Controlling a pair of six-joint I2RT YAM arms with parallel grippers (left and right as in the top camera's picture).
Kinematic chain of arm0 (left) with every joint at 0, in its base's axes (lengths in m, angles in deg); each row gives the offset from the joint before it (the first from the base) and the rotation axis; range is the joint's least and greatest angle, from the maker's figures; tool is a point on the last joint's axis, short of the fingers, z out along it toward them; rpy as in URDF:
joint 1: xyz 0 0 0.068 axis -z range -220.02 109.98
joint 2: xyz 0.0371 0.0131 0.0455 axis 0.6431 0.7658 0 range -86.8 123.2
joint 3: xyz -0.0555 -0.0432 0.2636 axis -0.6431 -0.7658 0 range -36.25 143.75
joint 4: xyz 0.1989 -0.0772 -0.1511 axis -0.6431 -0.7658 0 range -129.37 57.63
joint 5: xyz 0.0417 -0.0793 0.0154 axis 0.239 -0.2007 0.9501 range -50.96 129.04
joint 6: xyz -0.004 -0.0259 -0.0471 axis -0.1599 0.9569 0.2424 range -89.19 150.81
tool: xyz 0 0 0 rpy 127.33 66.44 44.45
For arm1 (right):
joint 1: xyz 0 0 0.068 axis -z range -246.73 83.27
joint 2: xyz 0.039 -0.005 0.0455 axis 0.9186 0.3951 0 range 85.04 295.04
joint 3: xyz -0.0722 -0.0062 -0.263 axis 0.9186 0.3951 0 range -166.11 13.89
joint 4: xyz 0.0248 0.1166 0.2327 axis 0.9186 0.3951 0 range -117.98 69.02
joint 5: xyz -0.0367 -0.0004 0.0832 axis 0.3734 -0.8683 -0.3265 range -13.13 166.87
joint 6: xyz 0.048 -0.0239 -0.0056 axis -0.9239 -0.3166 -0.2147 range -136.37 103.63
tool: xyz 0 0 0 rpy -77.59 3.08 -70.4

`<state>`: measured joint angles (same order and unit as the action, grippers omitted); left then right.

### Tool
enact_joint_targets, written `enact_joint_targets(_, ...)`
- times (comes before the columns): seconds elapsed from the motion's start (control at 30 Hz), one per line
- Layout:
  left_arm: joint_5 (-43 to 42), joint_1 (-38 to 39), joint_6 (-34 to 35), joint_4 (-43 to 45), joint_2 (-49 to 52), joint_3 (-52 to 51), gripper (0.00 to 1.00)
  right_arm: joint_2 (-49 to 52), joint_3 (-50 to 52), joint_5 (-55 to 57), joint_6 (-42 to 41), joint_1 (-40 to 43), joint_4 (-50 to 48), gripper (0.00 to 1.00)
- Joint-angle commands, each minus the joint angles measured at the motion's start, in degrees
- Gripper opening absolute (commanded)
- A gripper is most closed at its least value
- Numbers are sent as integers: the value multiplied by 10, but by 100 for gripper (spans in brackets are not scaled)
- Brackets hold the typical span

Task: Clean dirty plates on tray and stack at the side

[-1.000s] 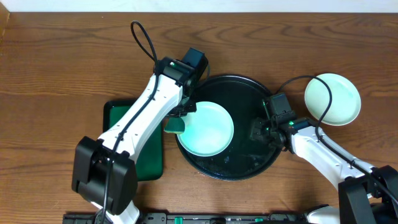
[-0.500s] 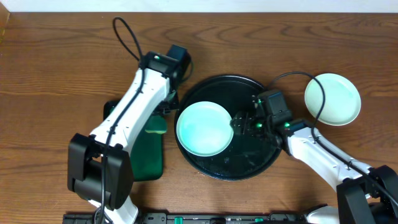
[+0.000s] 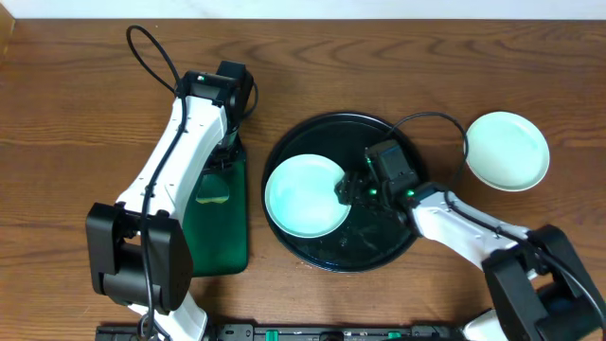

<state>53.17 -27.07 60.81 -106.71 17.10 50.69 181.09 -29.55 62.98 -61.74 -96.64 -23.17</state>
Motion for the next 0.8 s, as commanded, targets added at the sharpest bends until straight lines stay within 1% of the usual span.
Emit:
enact_joint_targets(0.0,9,-2,-7,-5,1,8,7,57,12,-12,-48,-24,-1,63)
enact_joint_targets(0.07,3,-2,-9,-6,1,8,7,63,12,-12,-54,-27,-5,61)
enact_joint_targets(0.17,2,-2,-10,-5,1,8,7,64,12,-12,-68,-28,-9,48)
enact_joint_targets(0.23,3,-2,-10,-4,1,8,7,64,12,-12,-85,-28,-13,42)
enact_joint_targets(0.3,3,-2,-10,-4,1,8,7,64,12,-11,-94,-28,-14,29)
enact_joint_targets(0.33,3,-2,-10,-4,1,8,7,64,12,-10,-96,-28,-14,18)
enact_joint_targets(0.37,3,-2,-10,-4,1,8,7,64,12,-8,-99,-28,-14,2)
enact_joint_targets(0.5,2,-2,-10,-4,1,8,7,64,12,7,-98,-28,-12,1)
enact_joint_targets(0.7,-21,-2,-11,-2,1,8,7,52,12,8,-44,-26,-5,1)
enact_joint_targets(0.77,-22,-2,-13,-1,1,8,7,28,11,29,-25,-26,17,2)
